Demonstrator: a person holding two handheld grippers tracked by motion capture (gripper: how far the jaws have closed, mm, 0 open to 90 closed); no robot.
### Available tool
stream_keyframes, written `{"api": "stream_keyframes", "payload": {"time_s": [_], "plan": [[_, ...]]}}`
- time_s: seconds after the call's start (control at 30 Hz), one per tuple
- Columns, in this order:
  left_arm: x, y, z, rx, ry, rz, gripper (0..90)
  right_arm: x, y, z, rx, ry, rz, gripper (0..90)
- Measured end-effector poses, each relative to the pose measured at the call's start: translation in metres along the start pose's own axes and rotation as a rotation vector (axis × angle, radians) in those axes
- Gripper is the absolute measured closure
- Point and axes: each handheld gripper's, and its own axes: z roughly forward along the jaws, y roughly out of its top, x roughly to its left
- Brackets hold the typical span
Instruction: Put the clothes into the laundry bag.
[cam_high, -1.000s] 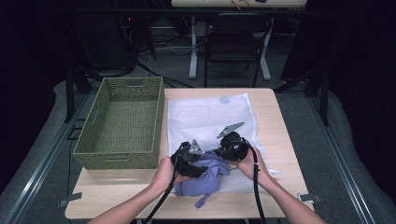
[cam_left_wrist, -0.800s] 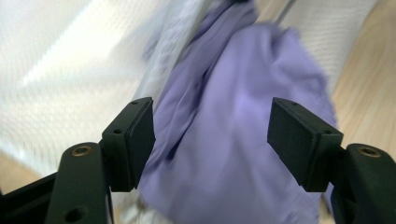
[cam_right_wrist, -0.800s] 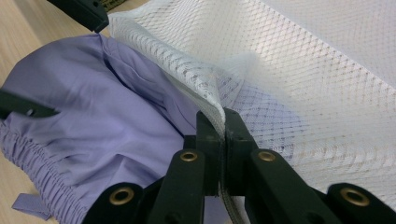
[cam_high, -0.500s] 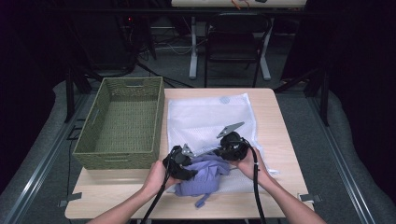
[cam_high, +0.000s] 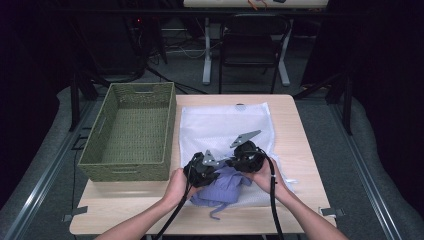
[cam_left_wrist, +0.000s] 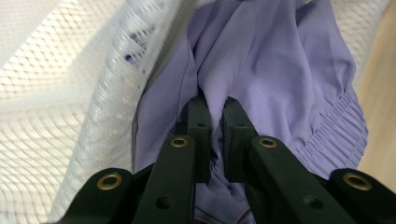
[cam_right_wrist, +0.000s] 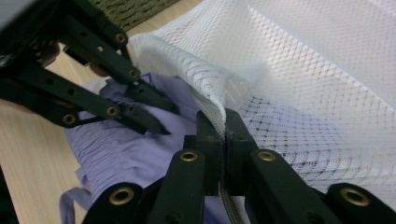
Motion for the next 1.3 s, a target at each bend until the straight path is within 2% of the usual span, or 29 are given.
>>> {"api": "stream_keyframes", "payload": {"time_s": [0.03,0.1,0.17,0.2,0.27,0.33,0.4,0.5,0.6,0.73,0.83,0.9,0.97,1.17,1.27,1.3], "plan": [[0.001,-0.001,0.001,-0.002,-0.005,-0.016,81.2,-0.001,-0.001,0.000,0.005,0.000,-0.004,87.3],[0.002,-0.003,-0.002,0.002,-0.016,-0.022,72.8,-0.002,-0.003,0.002,0.017,0.003,0.000,87.3],[0.000,-0.004,-0.010,-0.003,-0.020,-0.029,60.1,-0.004,-0.005,0.004,0.026,0.004,0.011,87.3],[-0.002,-0.005,-0.015,-0.007,-0.021,-0.027,56.5,-0.005,-0.006,0.005,0.027,0.004,0.008,87.3],[-0.004,-0.009,-0.025,-0.015,-0.017,-0.029,47.9,-0.006,-0.007,0.005,0.017,0.003,0.020,87.3],[-0.004,-0.015,-0.032,-0.014,0.001,-0.040,42.6,-0.007,-0.006,0.004,0.030,0.003,0.009,87.3],[0.000,-0.019,-0.033,-0.007,0.011,-0.057,42.1,-0.006,-0.006,0.004,0.030,0.002,0.011,87.3],[0.005,-0.023,-0.027,0.013,0.013,-0.077,45.0,-0.006,-0.005,0.005,0.022,0.001,0.008,87.3],[0.007,-0.025,-0.014,0.028,-0.007,-0.084,57.5,-0.006,-0.005,0.006,0.018,0.004,0.010,87.4],[0.003,-0.025,0.002,0.037,-0.021,-0.054,79.7,-0.004,-0.003,0.004,0.013,0.006,0.007,87.4],[0.000,-0.018,0.003,0.009,0.005,-0.039,82.8,-0.001,0.000,0.000,-0.007,0.013,0.004,87.4],[0.001,-0.012,0.002,-0.015,0.038,-0.040,82.7,0.001,0.003,-0.003,-0.013,0.013,0.000,87.4],[0.002,-0.010,0.001,-0.017,0.045,-0.048,79.5,0.002,0.003,-0.005,-0.018,0.011,0.005,87.3],[-0.004,-0.015,-0.013,-0.003,0.032,-0.032,56.5,-0.003,-0.006,0.005,0.022,0.008,0.016,87.3],[-0.009,-0.018,-0.022,-0.023,0.044,-0.027,46.7,-0.006,-0.007,0.005,0.037,0.008,0.015,87.3],[-0.011,-0.018,-0.025,-0.030,0.032,-0.028,43.6,-0.007,-0.007,0.005,0.036,0.007,0.016,87.3]]}}
